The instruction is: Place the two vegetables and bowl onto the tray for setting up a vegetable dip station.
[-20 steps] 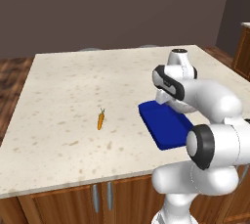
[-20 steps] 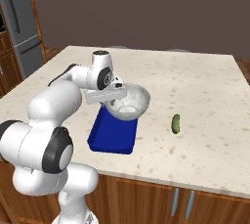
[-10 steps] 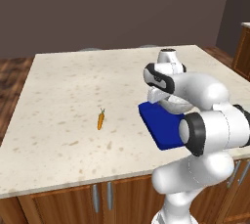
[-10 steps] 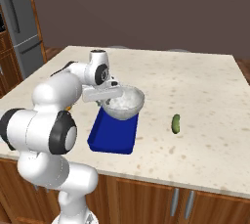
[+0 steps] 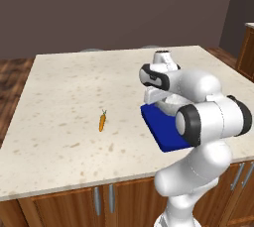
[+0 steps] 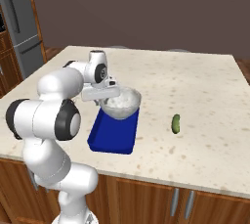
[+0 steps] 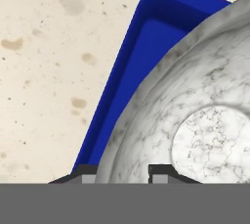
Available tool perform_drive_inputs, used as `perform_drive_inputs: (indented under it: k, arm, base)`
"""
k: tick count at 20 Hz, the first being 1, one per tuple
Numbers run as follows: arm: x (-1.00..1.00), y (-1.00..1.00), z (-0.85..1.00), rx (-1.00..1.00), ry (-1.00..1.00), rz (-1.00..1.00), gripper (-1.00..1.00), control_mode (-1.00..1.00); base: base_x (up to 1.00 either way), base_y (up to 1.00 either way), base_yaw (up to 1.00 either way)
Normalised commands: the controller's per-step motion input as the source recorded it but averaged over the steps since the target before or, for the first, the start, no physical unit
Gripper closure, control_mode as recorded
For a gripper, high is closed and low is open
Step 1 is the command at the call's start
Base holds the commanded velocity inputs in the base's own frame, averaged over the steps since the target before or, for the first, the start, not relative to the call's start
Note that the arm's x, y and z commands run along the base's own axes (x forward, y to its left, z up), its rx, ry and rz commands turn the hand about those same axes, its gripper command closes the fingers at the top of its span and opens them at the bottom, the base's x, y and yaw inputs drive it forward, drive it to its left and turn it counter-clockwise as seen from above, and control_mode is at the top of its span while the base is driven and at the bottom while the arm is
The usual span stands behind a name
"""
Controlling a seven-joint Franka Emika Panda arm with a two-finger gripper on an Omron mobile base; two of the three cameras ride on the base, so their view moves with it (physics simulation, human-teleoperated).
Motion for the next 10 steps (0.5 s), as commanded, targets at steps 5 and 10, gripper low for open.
perform_drive_inputs:
  k: [5, 10]
  arm:
    - [0.18, 0.10, -0.17, 0.00, 0.00, 0.00, 1.00, -1.00]
    - [0.16, 0.08, -0.17, 0.00, 0.00, 0.00, 1.00, -1.00]
  base:
    - [0.00, 0.00, 0.00]
    - [0.00, 0.00, 0.00]
